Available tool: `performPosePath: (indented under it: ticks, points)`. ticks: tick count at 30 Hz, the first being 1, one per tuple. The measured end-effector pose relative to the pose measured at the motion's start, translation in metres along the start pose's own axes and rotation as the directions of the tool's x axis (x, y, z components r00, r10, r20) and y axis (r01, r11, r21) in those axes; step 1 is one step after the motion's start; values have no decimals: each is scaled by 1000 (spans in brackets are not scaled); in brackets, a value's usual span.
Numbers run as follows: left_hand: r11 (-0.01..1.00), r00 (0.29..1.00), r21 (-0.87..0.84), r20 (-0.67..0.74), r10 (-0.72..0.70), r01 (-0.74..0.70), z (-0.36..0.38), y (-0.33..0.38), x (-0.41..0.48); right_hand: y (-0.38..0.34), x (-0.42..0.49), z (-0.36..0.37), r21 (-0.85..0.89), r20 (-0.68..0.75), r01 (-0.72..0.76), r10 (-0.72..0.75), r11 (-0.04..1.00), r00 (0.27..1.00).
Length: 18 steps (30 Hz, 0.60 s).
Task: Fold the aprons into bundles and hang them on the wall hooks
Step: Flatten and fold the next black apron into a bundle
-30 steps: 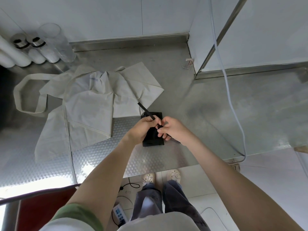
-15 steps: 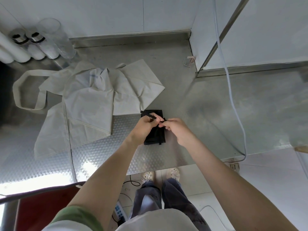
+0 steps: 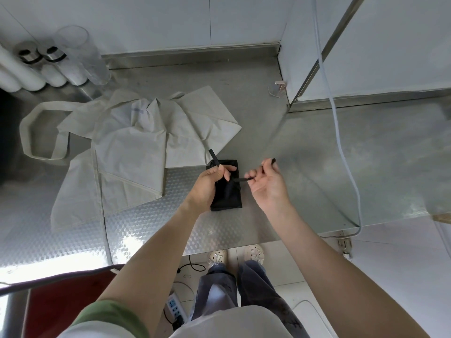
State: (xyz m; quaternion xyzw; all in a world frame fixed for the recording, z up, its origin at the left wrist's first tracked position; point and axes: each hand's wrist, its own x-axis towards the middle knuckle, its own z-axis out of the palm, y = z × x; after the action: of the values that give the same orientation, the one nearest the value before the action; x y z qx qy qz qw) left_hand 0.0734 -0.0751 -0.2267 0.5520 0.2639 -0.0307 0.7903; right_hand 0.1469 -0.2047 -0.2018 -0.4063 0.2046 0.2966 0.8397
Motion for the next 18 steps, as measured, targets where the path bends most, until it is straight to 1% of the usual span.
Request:
performPosePath:
  ticks: [1, 2, 3, 5, 6, 7, 8, 9, 10, 11, 12, 13, 15, 18]
  points:
    - [1000, 1000, -18, -15, 1, -2, -1, 0, -1, -3, 1, -2, -91, 11, 20, -19, 996, 1000]
    - [999, 999, -34, -35, 5, -6, -2, -1, -1, -4, 3, -6, -238, 22, 61, -57, 969, 998]
    - [998, 998, -57, -57, 7, -10, -4, -2, -1, -6, 4, -10, -392, 47, 106, -95, 914, 994]
    - [996, 996, -90, -93, -1, -7, -6, -4, 0, -8, 5, -14, -665, 95, 158, -127, 730, 987]
    - [995, 995, -98, -99, -9, -1, -6, -4, 0, -10, 4, -15, -766, 134, 170, -105, 619, 985]
    - [994, 994, -109, -108, -19, 7, -6, -4, 0, -10, 4, -15, -862, 182, 193, -69, 469, 981]
    - [992, 992, -122, -121, -31, 16, -5, -4, 0, -10, 3, -16, -942, 239, 233, -6, 240, 971]
    - [992, 990, -127, -134, -44, 27, -5, -3, 1, -10, 3, -17, -959, 281, 282, 52, -16, 958]
    - [992, 988, -119, -146, -57, 40, -6, -2, 2, -11, 2, -17, -927, 303, 314, 84, -207, 949]
    - [993, 984, -106, -163, -71, 54, -6, -1, 2, -14, 0, -17, -891, 312, 323, 86, -318, 946]
    - [993, 980, -93, -182, -83, 67, -5, 0, 2, -17, 0, -20, -873, 311, 312, 66, -373, 948]
    - [993, 975, -85, -200, -94, 78, -5, 2, 2, -20, 0, -23, -874, 293, 285, 40, -394, 955]
    - [991, 966, -84, -227, -122, 105, -3, 3, 3, -25, 1, -26, -879, 263, 247, 16, -409, 965]
    - [989, 953, -76, -266, -146, 130, 0, 6, 3, -24, 3, -26, -877, 244, 236, 34, -418, 969]
